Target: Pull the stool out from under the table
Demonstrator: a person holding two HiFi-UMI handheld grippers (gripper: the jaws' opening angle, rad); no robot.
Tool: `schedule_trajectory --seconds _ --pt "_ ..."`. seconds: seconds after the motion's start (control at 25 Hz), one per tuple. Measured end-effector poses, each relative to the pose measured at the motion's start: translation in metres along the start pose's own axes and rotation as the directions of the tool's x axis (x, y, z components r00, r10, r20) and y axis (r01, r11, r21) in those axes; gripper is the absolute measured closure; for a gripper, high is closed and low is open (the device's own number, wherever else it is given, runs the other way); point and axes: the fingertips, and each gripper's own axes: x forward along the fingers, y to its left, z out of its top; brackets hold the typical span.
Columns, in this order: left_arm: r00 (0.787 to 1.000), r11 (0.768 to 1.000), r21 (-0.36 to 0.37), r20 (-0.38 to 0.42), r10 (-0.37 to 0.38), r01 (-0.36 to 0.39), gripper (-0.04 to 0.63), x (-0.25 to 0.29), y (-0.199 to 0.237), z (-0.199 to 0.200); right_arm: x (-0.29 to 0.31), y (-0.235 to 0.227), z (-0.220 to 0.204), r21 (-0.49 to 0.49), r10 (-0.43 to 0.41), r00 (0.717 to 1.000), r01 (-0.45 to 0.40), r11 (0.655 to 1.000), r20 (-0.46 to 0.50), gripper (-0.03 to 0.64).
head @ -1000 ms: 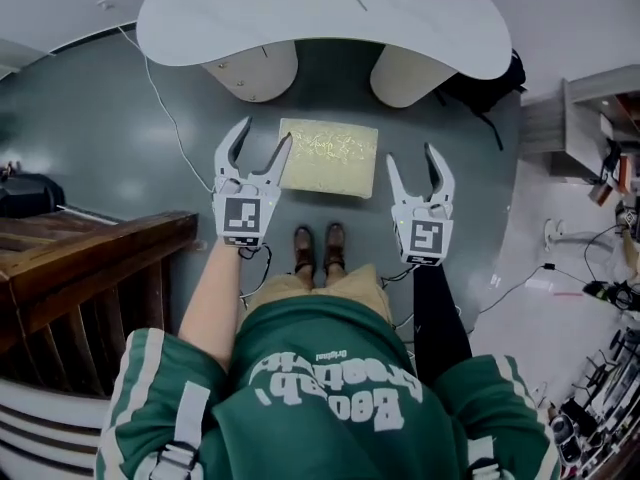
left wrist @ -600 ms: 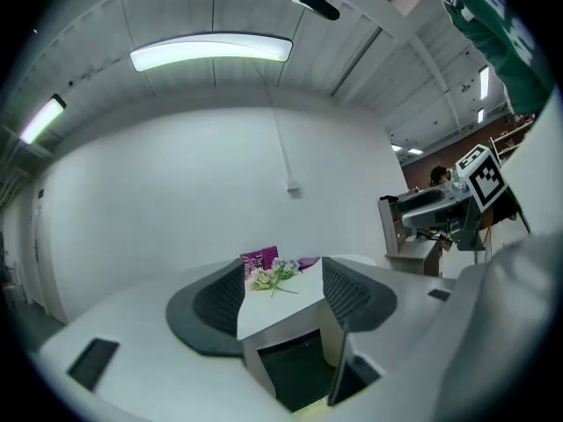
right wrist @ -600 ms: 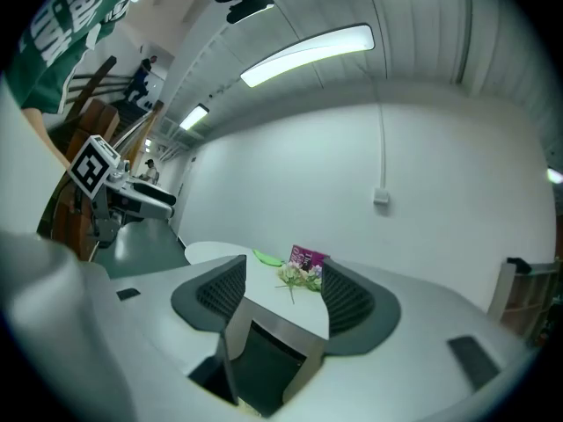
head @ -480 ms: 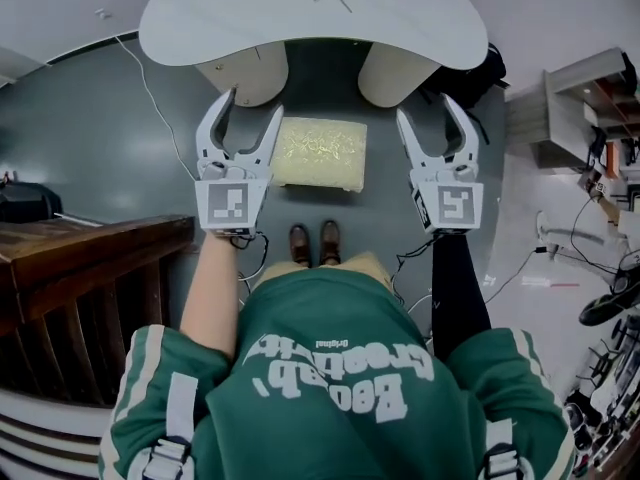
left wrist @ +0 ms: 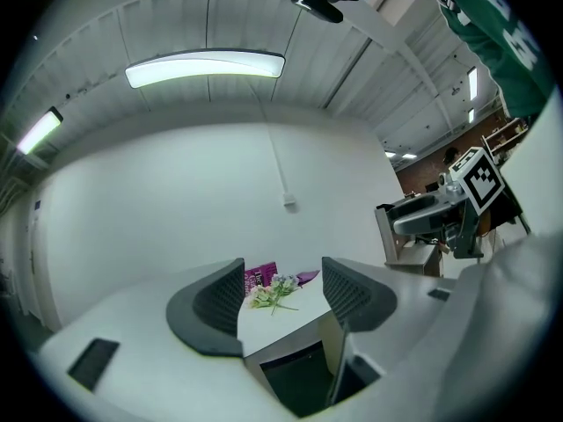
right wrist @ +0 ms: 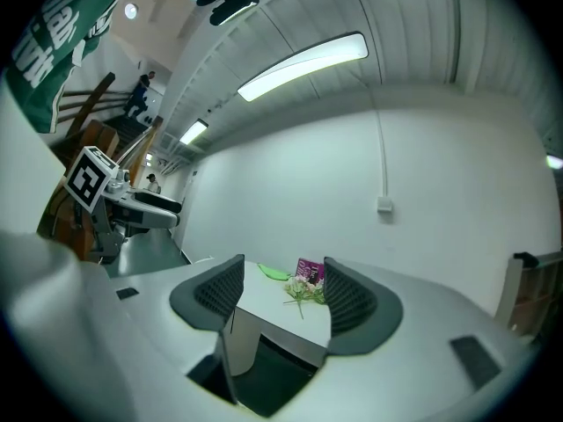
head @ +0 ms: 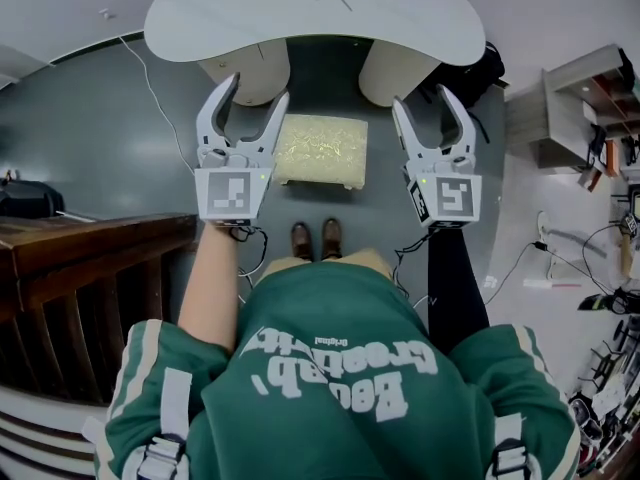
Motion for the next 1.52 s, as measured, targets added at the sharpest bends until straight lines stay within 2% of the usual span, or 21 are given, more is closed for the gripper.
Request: schedule_trajectory --seconds 0.12,0.2,0.32,0.4,0.52,0.72,0.88,1.04,1.36,1.52 --pt "1.0 1.0 -0.014 0.01 0.005 -0.005 0.301 -0.001 -0.001 0.002 -0.005 0.0 0.0 -0.006 -0.013 1.0 0.013 1.0 0.002 0.346" --pt "1.0 1.0 -0.019 0.018 0.008 -0.008 0.304 -0.002 -0.002 0.006 -0.009 -0.002 0.002 -0.017 -0.033 0.999 0.033 0.999 0.009 0.453" --pt "0.999 1.0 0.004 0.041 0.025 -0.025 0.397 -0.003 -0.002 0.013 -0.013 -0.004 0.006 -0.04 -0.059 0.998 0.059 0.997 0.02 0.573" --pt "0.998 0.999 0.016 0.053 0.043 -0.044 0.464 -0.004 0.0 0.016 -0.013 -0.002 0.007 -0.049 -0.06 0.998 0.06 0.997 0.018 0.609" --pt "0.995 0.996 0.027 0.038 0.087 -0.088 0.58 -0.007 0.005 0.017 -0.014 0.003 0.008 -0.048 -0.042 0.999 0.043 0.998 0.02 0.609" --pt "0.995 0.995 -0.008 0.003 0.104 -0.104 0.581 -0.01 0.008 0.024 -0.019 0.012 0.01 -0.042 -0.018 1.0 0.019 0.999 0.021 0.611" --pt "0.997 0.996 0.015 0.002 0.083 -0.083 0.581 -0.015 0.003 0.011 -0.022 0.018 0.008 -0.041 -0.01 1.0 0.011 0.999 0.019 0.611" --pt "0.997 0.997 0.026 0.029 0.066 -0.067 0.581 -0.013 -0.003 0.013 -0.023 0.021 0.008 -0.048 -0.005 1.0 0.005 0.999 0.015 0.611" --pt "0.998 0.998 0.005 0.021 0.063 -0.064 0.581 -0.013 -0.004 0.019 -0.027 0.023 0.007 -0.062 0.001 1.0 -0.002 0.998 -0.007 0.611" --pt "0.998 0.998 0.029 0.023 0.061 -0.061 0.581 -0.014 -0.002 0.018 -0.026 0.022 0.009 -0.062 0.001 1.0 -0.002 0.998 -0.007 0.611"
